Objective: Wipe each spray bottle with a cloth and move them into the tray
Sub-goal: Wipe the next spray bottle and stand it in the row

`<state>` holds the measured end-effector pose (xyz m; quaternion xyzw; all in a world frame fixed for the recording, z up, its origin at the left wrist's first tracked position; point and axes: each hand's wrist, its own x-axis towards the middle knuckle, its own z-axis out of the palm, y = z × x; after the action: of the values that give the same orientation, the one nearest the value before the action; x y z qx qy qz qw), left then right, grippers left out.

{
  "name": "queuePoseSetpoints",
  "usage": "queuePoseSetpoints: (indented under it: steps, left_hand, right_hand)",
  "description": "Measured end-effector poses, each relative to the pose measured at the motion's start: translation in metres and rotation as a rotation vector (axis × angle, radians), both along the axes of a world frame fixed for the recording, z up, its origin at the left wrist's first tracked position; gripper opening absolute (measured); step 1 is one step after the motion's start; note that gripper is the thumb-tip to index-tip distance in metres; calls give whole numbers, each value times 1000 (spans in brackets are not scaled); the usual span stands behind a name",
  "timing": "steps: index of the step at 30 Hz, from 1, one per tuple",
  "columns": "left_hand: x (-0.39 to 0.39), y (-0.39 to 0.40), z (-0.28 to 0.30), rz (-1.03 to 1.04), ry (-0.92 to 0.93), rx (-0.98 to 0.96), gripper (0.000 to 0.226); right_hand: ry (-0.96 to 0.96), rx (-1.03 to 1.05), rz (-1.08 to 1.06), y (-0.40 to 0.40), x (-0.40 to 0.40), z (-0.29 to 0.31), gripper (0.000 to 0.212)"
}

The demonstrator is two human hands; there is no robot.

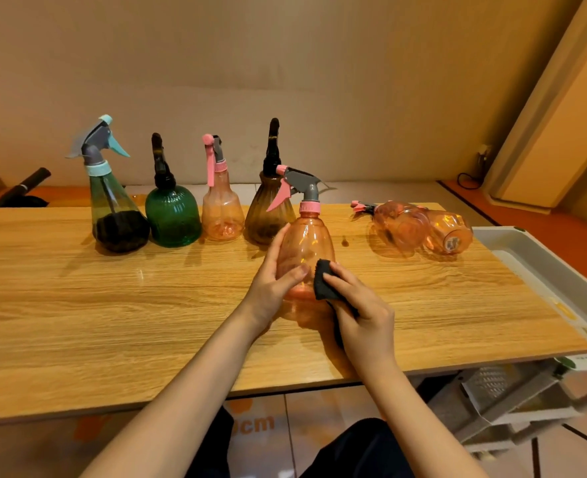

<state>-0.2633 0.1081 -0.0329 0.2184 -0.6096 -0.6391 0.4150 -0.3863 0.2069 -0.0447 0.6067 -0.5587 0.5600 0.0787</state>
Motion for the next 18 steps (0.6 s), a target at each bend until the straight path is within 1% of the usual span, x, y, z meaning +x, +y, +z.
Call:
queuePoseSetpoints:
  steps: [5, 6, 8, 12, 15, 18]
  left_hand:
    - [1, -6, -1, 18, 112, 171, 71]
    - [1, -7, -1, 21, 126, 189, 69]
    - [1, -7, -1, 19, 140, 214, 66]
    - [3, -10, -2, 12, 153, 243, 68]
    - [3, -11, -3, 6, 160, 257, 69]
    - [3, -11, -1, -2, 190, 295, 59]
  right_hand:
    - [34, 66, 73, 0, 0, -2, 46]
    - [51, 61, 79, 0, 0, -2, 44]
    - [110, 35, 82, 2, 1, -2, 36]
    - [282, -34, 80, 2, 6, -3, 34]
    - [222, -32, 58, 1, 3, -4, 37]
    - [133, -7, 41, 0, 1, -4, 42]
